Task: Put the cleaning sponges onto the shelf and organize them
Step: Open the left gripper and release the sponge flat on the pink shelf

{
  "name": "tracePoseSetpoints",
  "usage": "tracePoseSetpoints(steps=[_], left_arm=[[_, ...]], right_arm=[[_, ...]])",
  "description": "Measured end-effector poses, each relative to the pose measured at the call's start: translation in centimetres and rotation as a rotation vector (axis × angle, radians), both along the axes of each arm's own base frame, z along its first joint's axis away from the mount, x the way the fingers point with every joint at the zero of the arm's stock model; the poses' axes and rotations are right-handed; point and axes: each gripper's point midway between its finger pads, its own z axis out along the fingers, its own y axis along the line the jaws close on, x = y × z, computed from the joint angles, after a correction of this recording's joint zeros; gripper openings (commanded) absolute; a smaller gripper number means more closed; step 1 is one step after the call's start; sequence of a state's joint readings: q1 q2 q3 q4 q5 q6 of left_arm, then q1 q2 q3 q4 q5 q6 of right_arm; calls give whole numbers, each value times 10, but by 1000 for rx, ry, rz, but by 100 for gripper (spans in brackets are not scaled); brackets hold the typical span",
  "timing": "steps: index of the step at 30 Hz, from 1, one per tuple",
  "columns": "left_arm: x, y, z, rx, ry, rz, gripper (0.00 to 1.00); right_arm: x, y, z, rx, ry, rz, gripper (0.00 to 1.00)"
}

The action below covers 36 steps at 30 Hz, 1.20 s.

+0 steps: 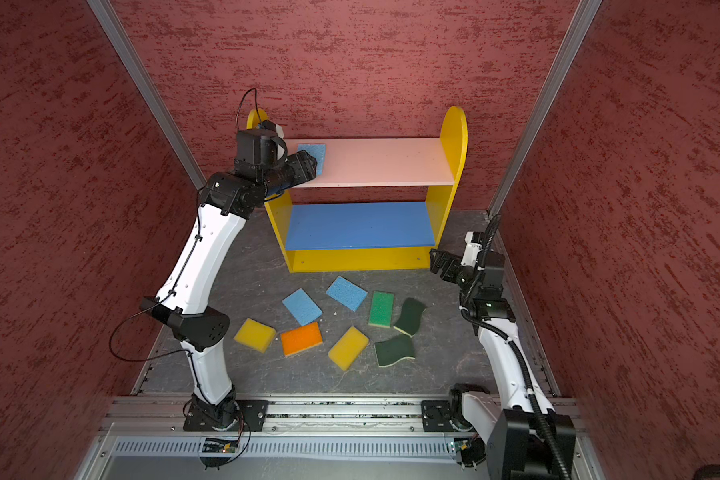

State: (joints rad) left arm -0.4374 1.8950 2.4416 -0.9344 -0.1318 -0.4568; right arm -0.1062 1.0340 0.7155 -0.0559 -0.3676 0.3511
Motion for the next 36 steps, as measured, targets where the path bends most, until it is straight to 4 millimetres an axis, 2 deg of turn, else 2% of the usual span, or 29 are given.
tracePoseSetpoints(steps=[4, 9, 17, 27, 36], left_arm=[[-4, 2, 6, -3, -11, 0, 72], [-3, 7, 5, 0, -10, 13, 63], [3, 20, 4, -3, -7, 44, 62], [23, 17, -6, -11, 2, 51, 52], [29, 19, -8, -28, 8, 50, 37]], right_arm=[[0, 0, 0, 0, -1, 0, 99], [-1, 0, 3, -1, -8, 0, 99], [-3, 0, 6, -2, -19, 0, 99], [-3, 0, 7, -2, -20, -1, 99], [-3, 0, 7, -2, -20, -1, 99]])
